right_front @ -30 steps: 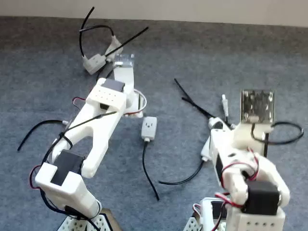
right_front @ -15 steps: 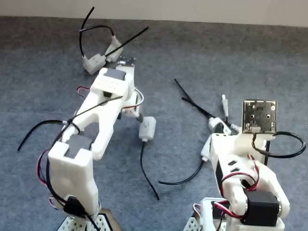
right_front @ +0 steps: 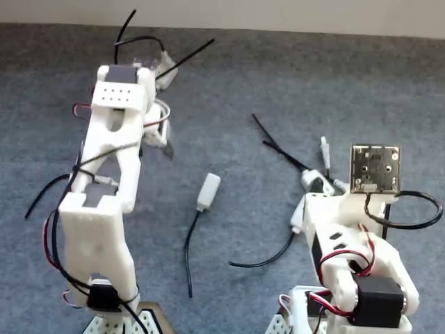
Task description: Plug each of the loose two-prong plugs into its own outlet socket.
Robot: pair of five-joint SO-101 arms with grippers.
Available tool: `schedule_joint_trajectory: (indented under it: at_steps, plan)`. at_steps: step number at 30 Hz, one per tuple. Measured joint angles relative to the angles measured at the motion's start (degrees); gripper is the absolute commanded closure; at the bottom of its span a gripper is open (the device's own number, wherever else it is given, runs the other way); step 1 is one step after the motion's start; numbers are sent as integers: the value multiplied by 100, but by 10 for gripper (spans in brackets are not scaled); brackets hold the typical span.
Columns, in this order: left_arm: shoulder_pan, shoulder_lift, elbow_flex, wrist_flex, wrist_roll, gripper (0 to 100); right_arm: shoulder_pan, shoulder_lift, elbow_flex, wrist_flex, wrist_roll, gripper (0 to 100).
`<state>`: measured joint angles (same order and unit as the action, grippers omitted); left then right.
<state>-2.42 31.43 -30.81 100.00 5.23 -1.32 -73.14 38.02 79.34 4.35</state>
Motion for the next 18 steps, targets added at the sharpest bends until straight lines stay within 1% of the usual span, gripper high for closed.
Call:
schedule_joint_trajectory:
  at_steps: [2, 5, 8, 10, 12, 14, 18]
  plan:
    - [149, -431, 35, 9, 132, 748, 0, 0, 0, 0, 0, 713]
    - [747, -1143, 545, 18, 105, 748, 0, 0, 0, 0, 0, 713]
    - [1582, -1503, 1407, -62, -440, 748, 0, 0, 0, 0, 0, 713]
    - [1943, -1530, 2040, -413, -870, 748, 0, 0, 0, 0, 0, 713]
    - [1996, -1530, 2646, -897, -1037, 748, 0, 0, 0, 0, 0, 713]
    - [1890, -1530, 3095, -1363, -1099, 748, 0, 0, 0, 0, 0, 713]
    - [1512, -1538, 3473, -1705, -1169, 748, 0, 0, 0, 0, 0, 713]
